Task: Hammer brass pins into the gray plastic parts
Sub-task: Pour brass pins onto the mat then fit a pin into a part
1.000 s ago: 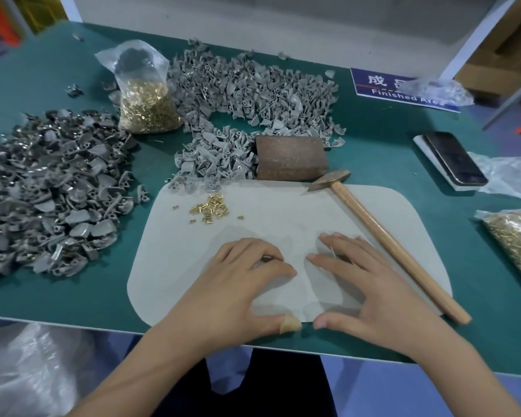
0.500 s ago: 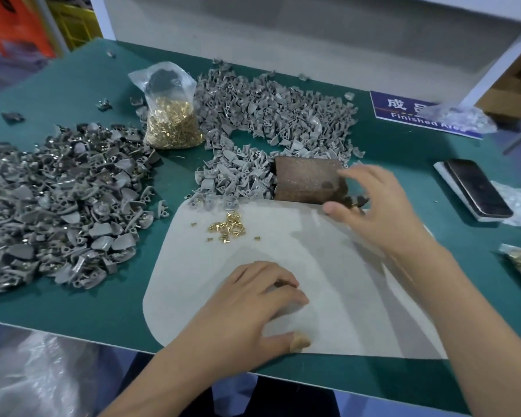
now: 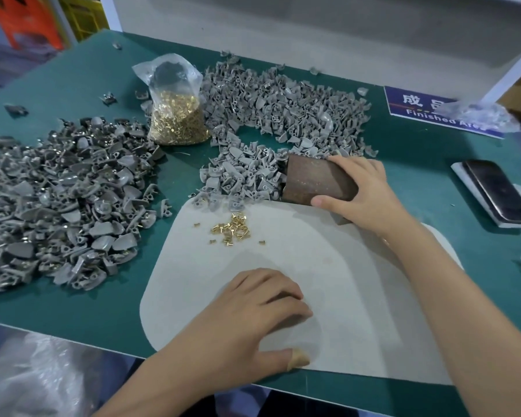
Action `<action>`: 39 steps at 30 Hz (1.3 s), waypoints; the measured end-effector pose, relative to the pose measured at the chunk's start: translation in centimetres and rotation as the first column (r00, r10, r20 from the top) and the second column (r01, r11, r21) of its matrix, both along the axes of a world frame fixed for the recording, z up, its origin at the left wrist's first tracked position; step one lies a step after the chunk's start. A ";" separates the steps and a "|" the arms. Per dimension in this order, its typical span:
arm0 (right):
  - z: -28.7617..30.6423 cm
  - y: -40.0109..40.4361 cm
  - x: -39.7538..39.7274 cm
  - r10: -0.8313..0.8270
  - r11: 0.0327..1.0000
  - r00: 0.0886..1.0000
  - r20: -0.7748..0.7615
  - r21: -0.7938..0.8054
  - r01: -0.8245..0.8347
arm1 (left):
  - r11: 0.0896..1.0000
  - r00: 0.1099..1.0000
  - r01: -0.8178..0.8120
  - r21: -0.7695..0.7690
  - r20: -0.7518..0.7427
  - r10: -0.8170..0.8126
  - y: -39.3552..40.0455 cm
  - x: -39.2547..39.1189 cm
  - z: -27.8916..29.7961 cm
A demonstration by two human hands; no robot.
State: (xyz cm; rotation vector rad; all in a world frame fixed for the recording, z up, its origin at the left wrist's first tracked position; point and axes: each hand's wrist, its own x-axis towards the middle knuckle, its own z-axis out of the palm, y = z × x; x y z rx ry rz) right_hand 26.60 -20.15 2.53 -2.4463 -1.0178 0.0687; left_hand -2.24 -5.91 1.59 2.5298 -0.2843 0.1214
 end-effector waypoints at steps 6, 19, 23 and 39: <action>2.3 0.9 0.4 0.055 0.996 0.996 0.074 -0.074 -0.049 | 1.000 1.000 0.004 -0.015 0.016 -0.003 0.0 -0.1 0.3; 8.3 6.2 -1.8 0.273 0.950 0.857 0.437 -0.262 -0.169 | 0.999 1.000 -0.010 -0.038 0.014 0.010 0.1 -0.1 0.0; 8.6 4.3 -1.7 0.281 0.953 0.806 0.520 -0.247 -0.173 | 0.999 1.000 -0.011 -0.047 0.019 0.012 0.0 -0.2 0.1; 6.1 -2.4 2.7 -0.044 0.995 0.996 -0.076 -0.092 0.037 | 0.999 1.000 -0.005 -0.051 0.018 0.006 0.0 -0.2 0.4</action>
